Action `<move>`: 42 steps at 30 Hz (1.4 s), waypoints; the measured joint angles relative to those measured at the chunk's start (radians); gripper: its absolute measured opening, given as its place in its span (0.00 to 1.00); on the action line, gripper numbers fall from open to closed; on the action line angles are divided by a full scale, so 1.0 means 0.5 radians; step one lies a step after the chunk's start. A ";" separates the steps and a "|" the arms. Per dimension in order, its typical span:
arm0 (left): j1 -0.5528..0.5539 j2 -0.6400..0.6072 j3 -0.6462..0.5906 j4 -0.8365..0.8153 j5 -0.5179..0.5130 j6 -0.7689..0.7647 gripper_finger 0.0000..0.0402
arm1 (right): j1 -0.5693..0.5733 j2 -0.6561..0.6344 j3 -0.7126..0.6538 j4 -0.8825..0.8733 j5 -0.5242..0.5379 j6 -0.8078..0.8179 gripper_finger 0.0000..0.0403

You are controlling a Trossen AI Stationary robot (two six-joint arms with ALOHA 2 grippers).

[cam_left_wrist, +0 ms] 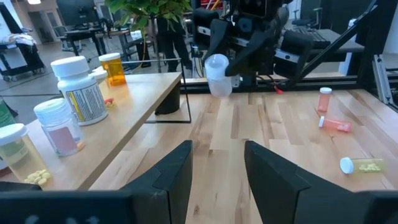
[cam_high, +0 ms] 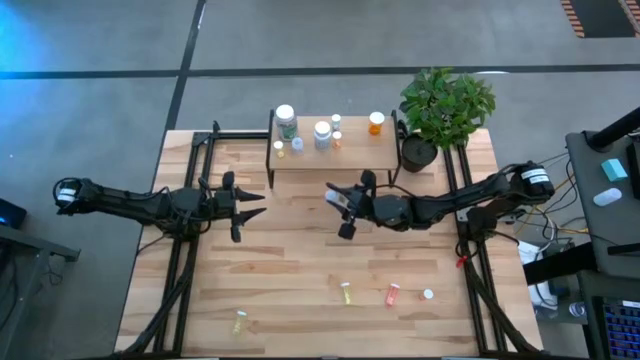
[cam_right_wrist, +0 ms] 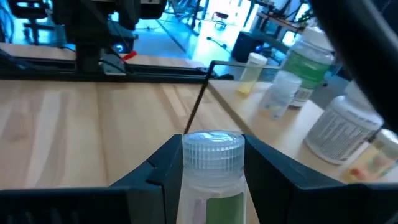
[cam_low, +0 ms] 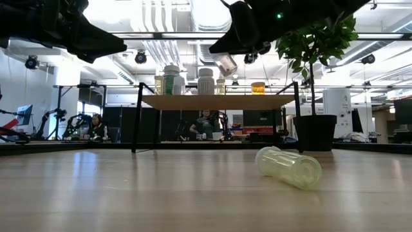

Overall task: Pick and place medicine bottles onto shelf by color
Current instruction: Put the transparent pill bottle on the shelf

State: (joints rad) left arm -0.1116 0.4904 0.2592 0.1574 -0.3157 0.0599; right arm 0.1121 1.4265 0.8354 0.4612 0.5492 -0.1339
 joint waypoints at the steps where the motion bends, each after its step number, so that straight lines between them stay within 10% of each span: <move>1: 0.000 0.000 0.000 -0.001 0.000 0.000 0.32 | -0.005 0.000 0.003 0.002 0.003 -0.015 0.34; 33: 0.000 0.000 -0.002 -0.002 0.000 0.000 0.32 | -0.314 0.000 -0.033 0.501 0.319 -0.095 0.35; 42: 0.000 0.000 -0.004 -0.003 0.000 0.000 0.32 | -0.422 0.190 -0.361 1.419 0.246 -0.090 0.35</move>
State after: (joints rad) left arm -0.1116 0.4904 0.2573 0.1558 -0.3157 0.0597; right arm -0.0989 1.5216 0.6548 1.1706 0.6724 -0.1789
